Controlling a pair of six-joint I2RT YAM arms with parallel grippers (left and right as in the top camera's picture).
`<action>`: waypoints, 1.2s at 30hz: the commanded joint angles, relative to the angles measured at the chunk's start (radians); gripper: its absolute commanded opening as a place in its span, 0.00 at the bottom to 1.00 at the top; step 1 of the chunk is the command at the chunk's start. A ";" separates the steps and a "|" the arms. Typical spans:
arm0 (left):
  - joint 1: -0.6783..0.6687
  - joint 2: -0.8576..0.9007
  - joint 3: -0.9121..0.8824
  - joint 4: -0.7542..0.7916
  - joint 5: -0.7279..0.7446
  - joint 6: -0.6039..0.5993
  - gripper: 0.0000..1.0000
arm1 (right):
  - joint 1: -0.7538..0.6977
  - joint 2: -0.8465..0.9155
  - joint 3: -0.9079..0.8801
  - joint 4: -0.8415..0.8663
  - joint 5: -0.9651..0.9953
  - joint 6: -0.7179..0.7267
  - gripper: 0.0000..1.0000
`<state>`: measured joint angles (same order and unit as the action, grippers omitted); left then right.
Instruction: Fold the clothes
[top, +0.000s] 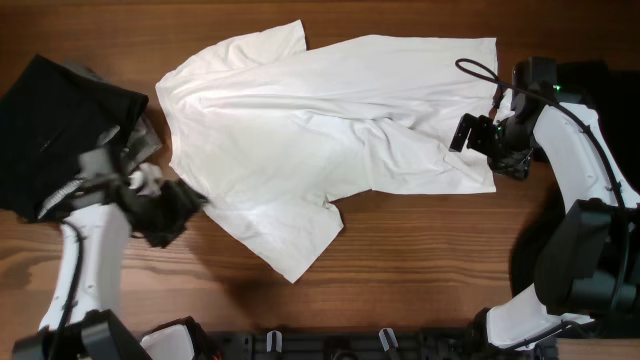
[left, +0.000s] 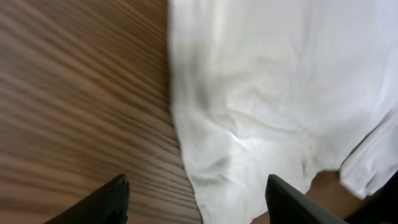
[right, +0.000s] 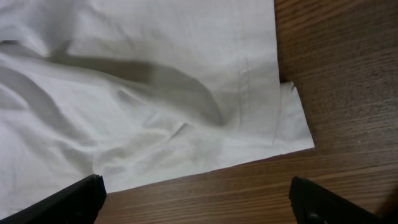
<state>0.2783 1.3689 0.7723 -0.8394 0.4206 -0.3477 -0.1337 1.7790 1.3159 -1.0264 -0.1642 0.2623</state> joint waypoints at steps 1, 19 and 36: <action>-0.164 0.044 -0.093 0.101 -0.026 -0.114 0.72 | 0.002 -0.018 0.000 -0.007 -0.020 -0.016 1.00; -0.320 0.340 -0.108 0.353 -0.080 -0.159 0.04 | 0.002 -0.018 0.000 -0.007 -0.020 -0.016 1.00; 0.151 0.036 0.166 -0.270 -0.387 -0.040 0.04 | -0.002 -0.017 0.000 0.037 0.022 -0.020 1.00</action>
<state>0.3367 1.4582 0.9154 -1.0885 0.1757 -0.4477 -0.1337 1.7790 1.3159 -0.9943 -0.1665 0.2588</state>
